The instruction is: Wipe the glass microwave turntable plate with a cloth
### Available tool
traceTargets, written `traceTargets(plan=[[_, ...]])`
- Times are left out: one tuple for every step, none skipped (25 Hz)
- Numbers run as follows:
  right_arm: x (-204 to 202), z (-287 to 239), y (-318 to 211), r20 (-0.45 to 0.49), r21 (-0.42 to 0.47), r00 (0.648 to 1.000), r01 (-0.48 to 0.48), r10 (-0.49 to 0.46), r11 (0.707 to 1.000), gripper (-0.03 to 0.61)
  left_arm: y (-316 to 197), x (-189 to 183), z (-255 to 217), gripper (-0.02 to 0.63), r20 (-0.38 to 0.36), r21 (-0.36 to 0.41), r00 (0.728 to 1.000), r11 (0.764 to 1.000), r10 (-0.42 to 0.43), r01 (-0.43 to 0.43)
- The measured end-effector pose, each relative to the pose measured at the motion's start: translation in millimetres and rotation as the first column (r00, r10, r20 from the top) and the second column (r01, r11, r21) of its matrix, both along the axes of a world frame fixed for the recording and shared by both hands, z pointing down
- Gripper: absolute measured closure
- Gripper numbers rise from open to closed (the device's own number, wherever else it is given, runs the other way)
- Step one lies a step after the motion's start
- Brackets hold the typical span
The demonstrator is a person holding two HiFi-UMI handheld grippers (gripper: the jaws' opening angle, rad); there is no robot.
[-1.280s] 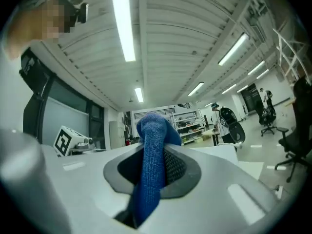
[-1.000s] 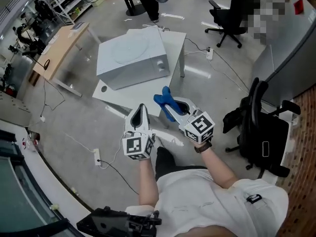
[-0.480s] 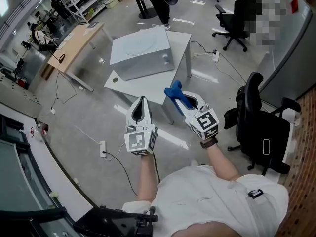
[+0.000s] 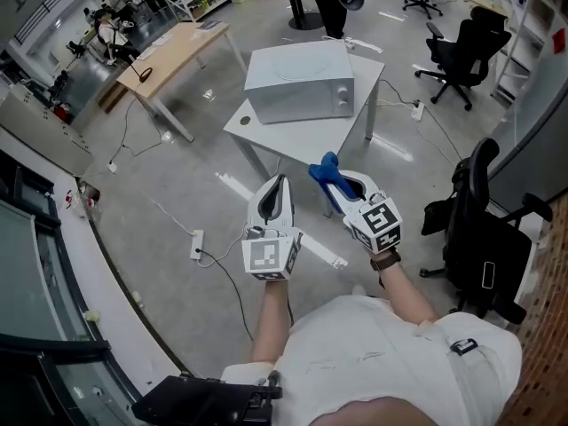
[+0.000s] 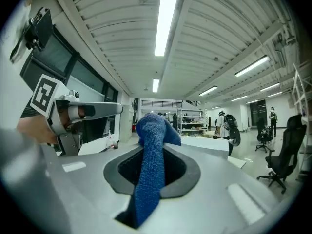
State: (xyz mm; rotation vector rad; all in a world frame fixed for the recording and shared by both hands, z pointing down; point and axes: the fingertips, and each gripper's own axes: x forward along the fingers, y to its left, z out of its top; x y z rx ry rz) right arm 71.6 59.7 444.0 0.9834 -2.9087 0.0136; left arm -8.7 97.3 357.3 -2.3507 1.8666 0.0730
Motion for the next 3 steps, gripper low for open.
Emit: traceTargets(plan=[[-8, 2, 7, -0.012, -0.009, 1.0, 0.019, -0.019, 1.0, 0.518, 6, -6, 1, 0.609, -0.003, 0.005, 1.0, 1.0, 0.004, -0.004], [-16, 3, 14, -0.024, -0.014, 0.999, 0.038, -0.038, 0.999, 0.518, 13, -12, 1, 0.609, -0.008, 0.006, 1.0, 1.0, 0.003, -0.003], [-24, 4, 21, -0.036, -0.019, 0.998, 0.055, -0.056, 0.998, 0.518, 20, -18, 1, 0.609, -0.014, 0.005, 1.0, 1.0, 0.0, 0.0]])
